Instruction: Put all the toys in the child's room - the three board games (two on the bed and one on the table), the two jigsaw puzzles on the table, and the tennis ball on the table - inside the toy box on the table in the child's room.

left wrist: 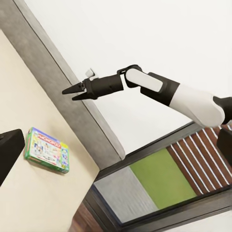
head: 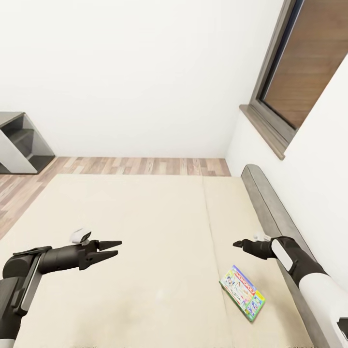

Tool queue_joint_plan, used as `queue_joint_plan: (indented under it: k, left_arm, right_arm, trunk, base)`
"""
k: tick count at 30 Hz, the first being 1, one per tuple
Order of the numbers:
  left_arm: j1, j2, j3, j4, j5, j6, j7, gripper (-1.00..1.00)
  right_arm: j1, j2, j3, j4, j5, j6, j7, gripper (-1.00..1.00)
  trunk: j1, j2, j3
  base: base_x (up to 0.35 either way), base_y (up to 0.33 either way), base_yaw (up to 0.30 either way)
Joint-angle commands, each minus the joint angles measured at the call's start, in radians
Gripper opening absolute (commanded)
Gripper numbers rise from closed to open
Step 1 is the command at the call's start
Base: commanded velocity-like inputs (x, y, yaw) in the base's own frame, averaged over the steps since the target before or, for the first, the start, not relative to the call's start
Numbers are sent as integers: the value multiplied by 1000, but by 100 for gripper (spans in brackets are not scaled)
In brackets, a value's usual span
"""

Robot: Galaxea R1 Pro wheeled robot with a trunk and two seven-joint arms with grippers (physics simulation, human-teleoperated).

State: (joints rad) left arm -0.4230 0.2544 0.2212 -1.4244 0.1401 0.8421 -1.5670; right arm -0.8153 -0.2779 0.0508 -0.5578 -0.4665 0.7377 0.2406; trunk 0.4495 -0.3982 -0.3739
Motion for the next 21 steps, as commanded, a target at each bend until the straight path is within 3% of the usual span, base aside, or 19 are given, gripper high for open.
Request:
queue_joint_plan:
  k: [1, 21]
  left_arm:
    - [-1, 1, 0, 0, -1, 11, -4, 100]
    - [0, 3, 2, 3, -2, 11, -4, 100]
  right_arm:
    - [-3, -1, 4, -1, 2, 3, 3, 100]
    - [-9, -2, 3, -1, 1, 4, 2, 100]
  trunk:
    - [0, -2, -3]
    - [0, -2, -36]
  base:
    - [0, 0, 0]
    - [0, 0, 0]
